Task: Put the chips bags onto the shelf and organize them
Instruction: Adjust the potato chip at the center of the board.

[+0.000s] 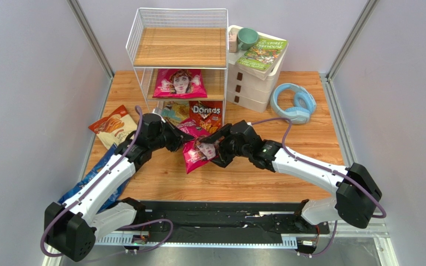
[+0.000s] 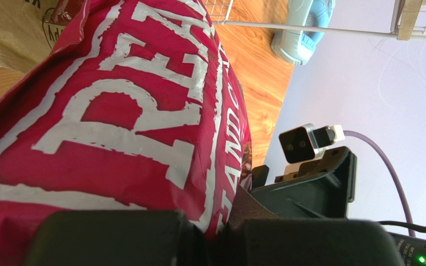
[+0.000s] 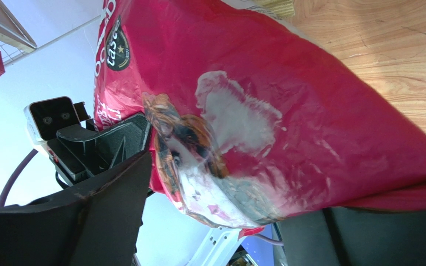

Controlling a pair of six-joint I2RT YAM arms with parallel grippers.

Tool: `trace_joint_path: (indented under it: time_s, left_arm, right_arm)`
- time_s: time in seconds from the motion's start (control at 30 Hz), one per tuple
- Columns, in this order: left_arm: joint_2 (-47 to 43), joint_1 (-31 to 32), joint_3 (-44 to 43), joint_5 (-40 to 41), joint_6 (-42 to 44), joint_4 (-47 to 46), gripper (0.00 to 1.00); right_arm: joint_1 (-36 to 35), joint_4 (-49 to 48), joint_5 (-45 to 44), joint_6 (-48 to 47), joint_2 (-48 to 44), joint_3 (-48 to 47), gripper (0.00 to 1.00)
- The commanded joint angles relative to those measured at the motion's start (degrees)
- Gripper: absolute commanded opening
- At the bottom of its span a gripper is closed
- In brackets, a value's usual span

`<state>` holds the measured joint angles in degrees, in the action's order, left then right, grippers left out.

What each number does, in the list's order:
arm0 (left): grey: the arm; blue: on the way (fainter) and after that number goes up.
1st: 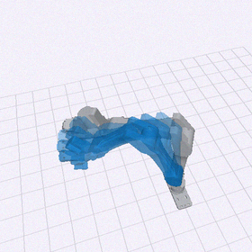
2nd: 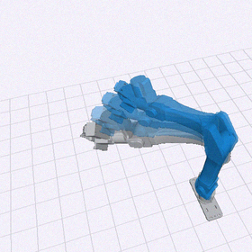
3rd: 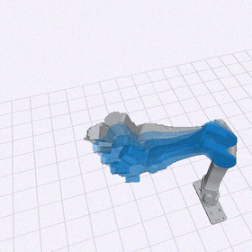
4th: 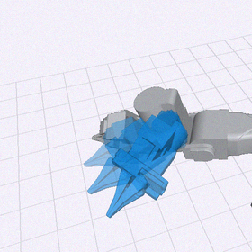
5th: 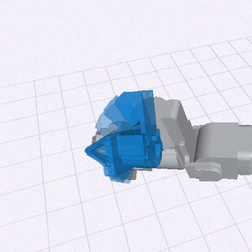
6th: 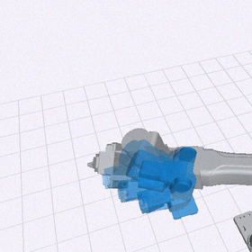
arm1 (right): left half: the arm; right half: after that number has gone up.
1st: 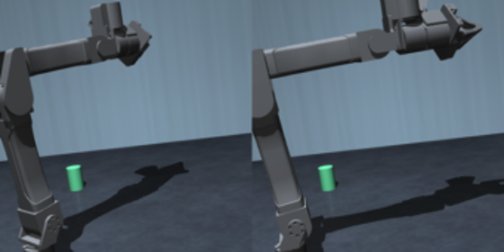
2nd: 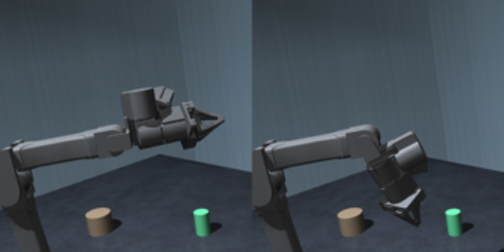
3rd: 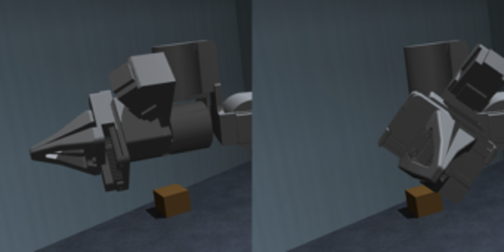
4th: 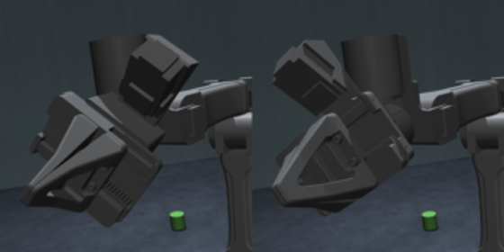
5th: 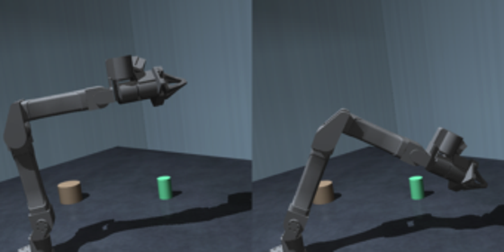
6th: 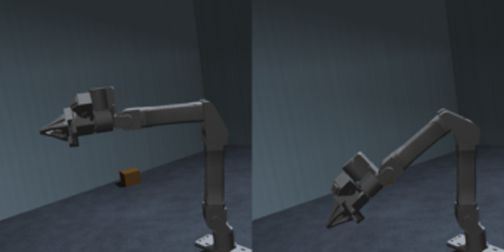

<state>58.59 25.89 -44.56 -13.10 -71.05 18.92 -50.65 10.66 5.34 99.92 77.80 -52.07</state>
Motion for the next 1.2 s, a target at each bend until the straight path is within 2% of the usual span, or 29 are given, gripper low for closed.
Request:
trace_joint_path:
  time_s: [0.0, 0.07, 0.1, 0.17, 0.2, 0.3, 0.4, 0.43, 0.5, 0.57, 0.73, 0.87, 0.97, 1.0, 1.17]
  left_arm:
    - [-2.07, 0.57, -2.38, -1.40, 0.91, -2.66, 0.00]
    - [-2.60, 0.57, -2.20, -0.88, 0.91, -2.22, 0.00]
    - [-3.21, 0.57, -2.20, -0.44, 1.00, -1.78, 0.00]
    - [-4.00, 0.57, -2.03, 0.97, 1.00, -1.25, 0.00]
    - [-4.70, 0.57, -1.94, 1.67, 0.56, -1.34, 0.00]
    - [-5.32, 0.57, -2.29, 2.46, 1.34, -0.73, 0.00]
    - [-5.33, -0.22, -5.18, 3.60, 4.84, 4.97, 0.21]
    - [-5.41, -0.49, -6.41, 4.66, 5.91, 10.21, 0.37]
    - [-6.11, -1.19, -10.19, 8.51, 9.24, 16.12, 0.54]
    - [-6.90, -1.98, -13.00, 11.07, 11.27, 23.51, 0.60]
    - [-13.66, -7.33, -14.77, 14.76, 16.90, 35.54, 0.61]
    - [-18.42, -9.45, -13.11, 16.27, 17.87, 38.65, 0.64]
    - [-18.51, -9.72, -11.00, 9.97, 18.05, 35.32, 0.64]
    - [-17.55, -9.72, -10.47, 5.41, 17.00, 34.35, 0.65]
    - [-16.22, -9.72, -3.80, -5.42, 10.95, 24.26, 0.67]
  right_arm:
    - [-0.67, -0.03, -0.68, 0.81, -1.68, -2.15, 0.64]
    - [-0.67, 1.38, -0.77, -0.59, -2.73, -2.42, 0.48]
    - [-0.67, 2.69, -0.51, -0.86, -3.26, -2.24, 0.32]
    - [-0.59, 3.32, -0.33, -1.30, -4.49, -1.37, 0.13]
    - [-0.67, 3.49, -0.33, -1.31, -5.72, 0.20, 0.00]
    - [-0.59, 3.41, -0.16, -2.79, -8.18, 2.58, 0.00]
    - [0.37, 6.64, 0.45, -9.44, -9.33, 0.41, 0.00]
    - [0.73, 7.88, 0.89, -11.74, -9.33, -0.82, 0.00]
    - [1.61, 12.26, 1.51, -18.40, -9.42, -5.20, 0.00]
    - [2.14, 14.30, 1.60, -22.03, -9.86, -7.77, 0.00]
    - [3.63, 17.11, 4.32, -29.68, -11.00, -12.87, 0.00]
    - [4.25, 16.94, 6.34, -31.71, -10.83, -16.12, 0.00]
    - [4.42, 16.33, 7.93, -33.55, -9.51, -18.14, 0.00]
    - [4.42, 16.50, 7.93, -34.17, -8.81, -19.37, 0.00]
    - [4.95, 13.97, 7.75, -35.05, -7.40, -18.60, 0.00]
